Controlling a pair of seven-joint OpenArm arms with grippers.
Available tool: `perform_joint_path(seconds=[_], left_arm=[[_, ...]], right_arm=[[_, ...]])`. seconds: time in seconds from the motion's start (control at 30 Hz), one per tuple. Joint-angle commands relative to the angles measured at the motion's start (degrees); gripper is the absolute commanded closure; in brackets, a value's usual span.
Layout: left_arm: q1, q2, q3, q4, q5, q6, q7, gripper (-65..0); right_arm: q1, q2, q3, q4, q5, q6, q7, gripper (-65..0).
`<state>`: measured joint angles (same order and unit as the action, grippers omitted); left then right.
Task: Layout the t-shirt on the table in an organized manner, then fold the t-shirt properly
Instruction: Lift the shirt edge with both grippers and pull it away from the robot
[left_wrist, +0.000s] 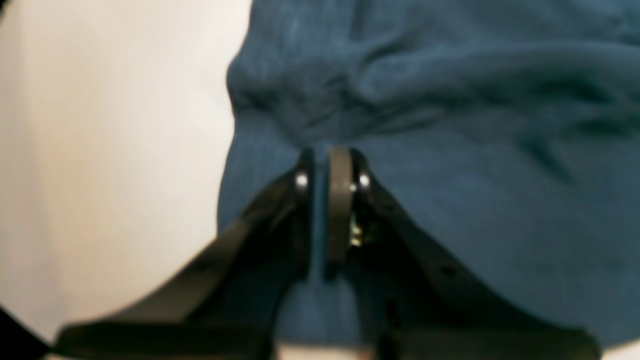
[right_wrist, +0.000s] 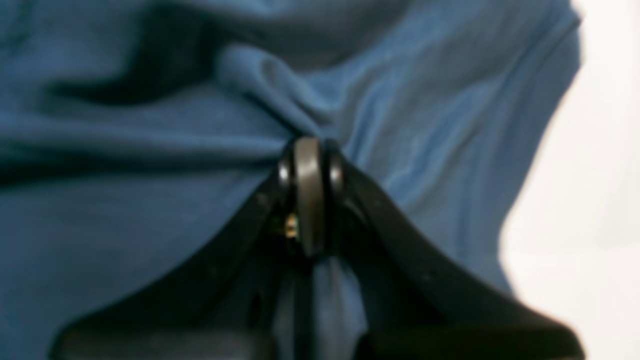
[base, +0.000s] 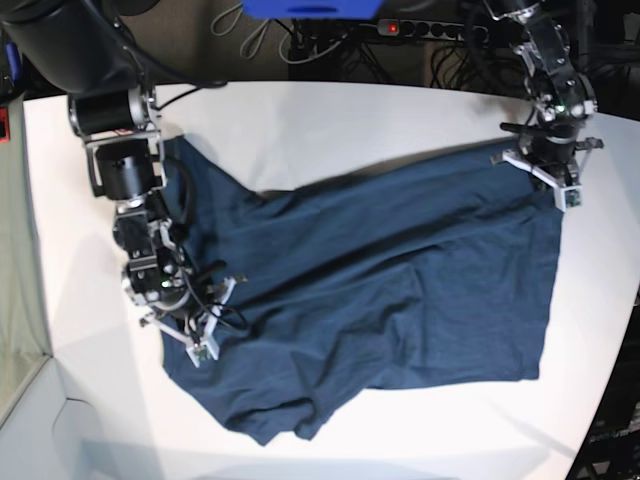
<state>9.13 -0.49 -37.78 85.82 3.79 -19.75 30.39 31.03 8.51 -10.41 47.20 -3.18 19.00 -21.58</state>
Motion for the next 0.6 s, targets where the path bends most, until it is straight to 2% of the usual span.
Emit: perform_joint_path(seconds=[0.0, 0.13, 0.2, 0.3, 0.37, 0.47, 0.57], left_arm=[[-1.6, -0.7, 0.0, -0.4, -0.5, -0.1, -1.6, -4.0], [-4.2, -0.8, 0.0, -6.0, -0.5, -0.1, -1.6, -4.0], [-5.2, -1.4, 0.0, -8.4, -0.5, -0.1, -1.7, -4.0], [-6.0, -2.0, 0.1, -10.4, -0.5, -0.1, -1.7, -4.0], [-6.2, -2.0, 0.1, -10.7, -0.5, -0.1, -1.7, -4.0], [-6.3, -2.1, 0.1, -10.6, -0.5, -0.1, -1.8, -4.0], [-6.4, -2.2, 0.1, -10.4, -0.5, -0.1, -1.8, -4.0]], right_arm=[[2.2, 1.4, 0.2, 3.7, 0.7, -0.4, 0.8, 0.0], [0.0, 2.2, 0.3, 16.3, 0.8, -0.4, -5.4, -0.2], [-2.0, 3.2, 0.3, 23.3, 0.8, -0.4, -9.8, -4.2], [-6.2, 3.8, 1.2, 32.1, 0.8, -0.3, -14.3, -13.5], [-9.7, 3.7, 2.6, 36.4, 0.7, -0.3, -15.6, -22.8], [-12.5, 3.7, 3.3, 36.5, 0.6, -0.3, -15.3, -34.4], [-13.8, 3.7, 3.2, 34.9, 0.6, -0.3, -15.1, -43.0]])
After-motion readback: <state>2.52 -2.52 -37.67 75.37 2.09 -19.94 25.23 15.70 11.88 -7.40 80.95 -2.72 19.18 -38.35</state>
